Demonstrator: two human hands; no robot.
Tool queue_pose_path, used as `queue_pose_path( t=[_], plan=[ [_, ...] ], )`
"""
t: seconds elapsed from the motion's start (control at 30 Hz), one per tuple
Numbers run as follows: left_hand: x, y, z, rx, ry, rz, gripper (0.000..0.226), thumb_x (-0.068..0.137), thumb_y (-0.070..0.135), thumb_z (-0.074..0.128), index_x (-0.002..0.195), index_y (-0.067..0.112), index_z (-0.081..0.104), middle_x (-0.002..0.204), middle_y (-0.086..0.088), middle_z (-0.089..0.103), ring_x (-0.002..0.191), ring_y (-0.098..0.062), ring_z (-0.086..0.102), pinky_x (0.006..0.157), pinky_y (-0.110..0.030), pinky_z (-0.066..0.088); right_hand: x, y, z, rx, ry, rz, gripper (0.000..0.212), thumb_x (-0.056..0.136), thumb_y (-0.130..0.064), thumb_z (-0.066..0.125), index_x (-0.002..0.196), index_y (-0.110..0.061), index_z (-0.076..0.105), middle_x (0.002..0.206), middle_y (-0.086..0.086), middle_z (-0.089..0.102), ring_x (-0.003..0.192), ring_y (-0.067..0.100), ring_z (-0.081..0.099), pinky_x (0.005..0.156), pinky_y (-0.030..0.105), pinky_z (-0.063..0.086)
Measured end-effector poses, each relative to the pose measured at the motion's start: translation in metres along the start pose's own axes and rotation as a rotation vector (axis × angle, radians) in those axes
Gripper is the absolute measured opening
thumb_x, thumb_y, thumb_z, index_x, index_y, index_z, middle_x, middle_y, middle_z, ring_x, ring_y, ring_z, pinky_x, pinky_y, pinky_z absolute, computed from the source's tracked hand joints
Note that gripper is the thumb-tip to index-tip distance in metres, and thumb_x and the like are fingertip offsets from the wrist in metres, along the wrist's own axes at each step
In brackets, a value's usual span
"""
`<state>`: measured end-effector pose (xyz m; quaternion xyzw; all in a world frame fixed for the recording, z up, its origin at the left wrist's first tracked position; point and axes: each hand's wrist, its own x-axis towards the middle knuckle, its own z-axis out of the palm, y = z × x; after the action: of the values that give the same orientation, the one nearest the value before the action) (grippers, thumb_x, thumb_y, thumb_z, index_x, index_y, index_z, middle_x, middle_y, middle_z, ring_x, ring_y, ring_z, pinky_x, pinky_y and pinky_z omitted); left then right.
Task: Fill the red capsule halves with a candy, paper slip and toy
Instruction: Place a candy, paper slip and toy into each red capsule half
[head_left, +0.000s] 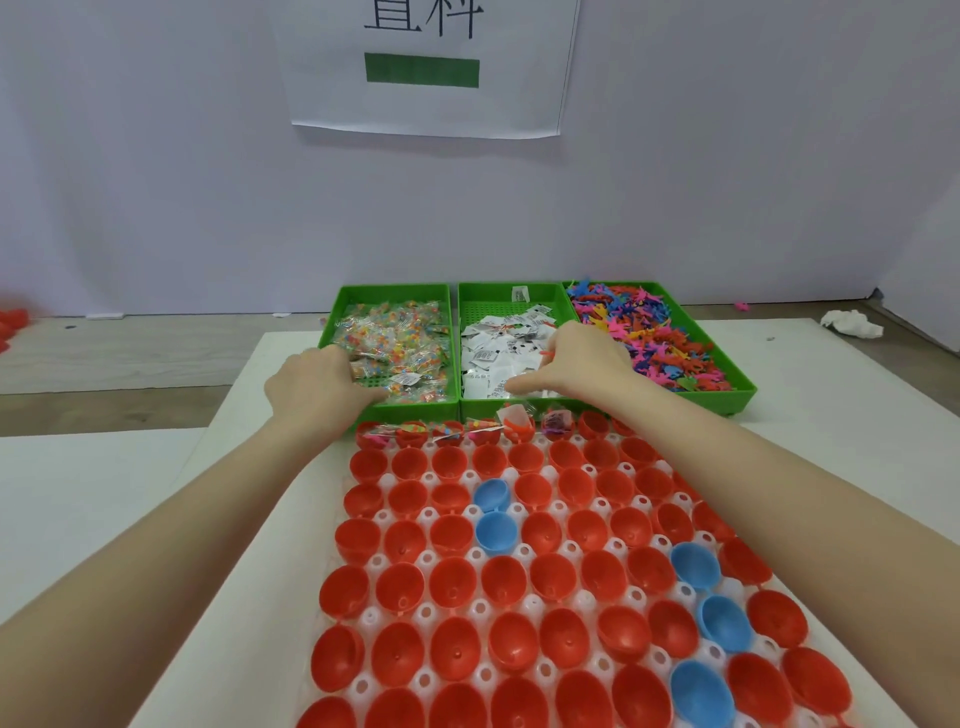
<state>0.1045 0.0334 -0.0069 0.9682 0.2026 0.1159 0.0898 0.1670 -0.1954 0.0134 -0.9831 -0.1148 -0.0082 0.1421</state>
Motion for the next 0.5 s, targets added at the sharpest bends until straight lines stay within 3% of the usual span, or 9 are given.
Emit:
queue_pose_path(
  t=[0.1,0.2,0.27,0.37,0.5],
  plan=[
    [0.003,-0.002,-0.002,-0.077,-0.107,-0.066,0.034,0.078,0.033,0.071,0.066,0.007,0.052,0.074,-0.011,0.055,0.077,-0.031,0.053,0.060,-0.030,0.038,0.001,-0.005,0.005,0.018,-0.046,0.067,0.058,0.065,-0.058,0.073,0.059,-0.016,0.034,0.057,-0.004,0.037,0.055,0.014,0.038,0.051,0.027,0.027],
    [0.006,-0.003,-0.004,-0.173,-0.147,-0.119,0.025,0.076,0.026,0.074,0.077,0.003,0.064,0.075,-0.010,0.057,0.074,-0.029,0.050,0.058,-0.028,0.035,0.004,-0.006,0.007,0.135,-0.101,0.105,0.050,0.070,-0.034,0.077,0.057,-0.015,0.032,0.057,-0.002,0.036,0.056,0.016,0.037,0.051,0.027,0.027],
    [0.005,-0.003,-0.003,-0.236,-0.139,-0.108,0.020,0.076,0.021,0.073,0.069,0.006,0.062,0.068,-0.006,0.053,0.073,-0.028,0.048,0.058,-0.028,0.035,0.004,-0.005,0.008,0.201,-0.122,0.093,0.045,0.072,-0.018,0.073,0.055,-0.014,0.031,0.056,0.000,0.032,0.052,0.015,0.032,0.047,0.026,0.023],
    [0.000,-0.001,0.001,-0.366,-0.039,-0.055,0.010,0.080,0.015,0.070,0.078,0.005,0.069,0.079,-0.009,0.061,0.086,-0.032,0.056,0.068,-0.029,0.037,0.004,-0.001,0.010,0.282,-0.081,0.048,0.040,0.077,-0.009,0.059,0.052,-0.015,0.028,0.053,0.000,0.026,0.050,0.016,0.026,0.049,0.027,0.020],
    [-0.007,0.005,-0.002,-0.522,0.161,0.006,0.019,0.085,0.018,0.066,0.092,0.002,0.072,0.097,-0.015,0.069,0.093,-0.029,0.061,0.077,-0.032,0.040,0.001,-0.001,0.003,0.443,0.157,0.019,0.036,0.090,-0.022,0.051,0.057,-0.013,0.041,0.053,0.002,0.040,0.054,0.020,0.041,0.064,0.033,0.040]
  ],
)
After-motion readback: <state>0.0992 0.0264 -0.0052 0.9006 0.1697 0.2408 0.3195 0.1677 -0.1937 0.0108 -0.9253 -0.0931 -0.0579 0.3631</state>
